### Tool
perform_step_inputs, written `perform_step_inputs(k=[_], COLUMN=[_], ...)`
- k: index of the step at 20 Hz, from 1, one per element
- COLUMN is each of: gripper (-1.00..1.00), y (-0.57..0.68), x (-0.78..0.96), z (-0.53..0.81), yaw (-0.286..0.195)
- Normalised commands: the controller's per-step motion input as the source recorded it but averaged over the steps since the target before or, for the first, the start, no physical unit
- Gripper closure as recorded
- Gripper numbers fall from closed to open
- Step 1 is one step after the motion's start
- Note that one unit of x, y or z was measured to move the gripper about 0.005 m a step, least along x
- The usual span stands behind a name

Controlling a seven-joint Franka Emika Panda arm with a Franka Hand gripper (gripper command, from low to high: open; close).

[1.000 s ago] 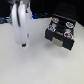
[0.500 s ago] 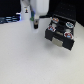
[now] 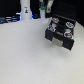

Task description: Open the kcup holder, insert the kcup into the holder, and close the kcup holder

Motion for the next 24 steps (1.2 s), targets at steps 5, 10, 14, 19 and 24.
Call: perform_step_inputs(k=[5,10,14,19,24], gripper=[1.0,1.0,1.0,1.0,1.0], y=[0.65,0.65,0.61,0.59,0.46], x=[0.06,0.03,0.01,0.04,0.04], z=[0.27,0.18,0.05,0.0,-0.07], yaw=[0.005,0.015,0.03,0.046,0.07])
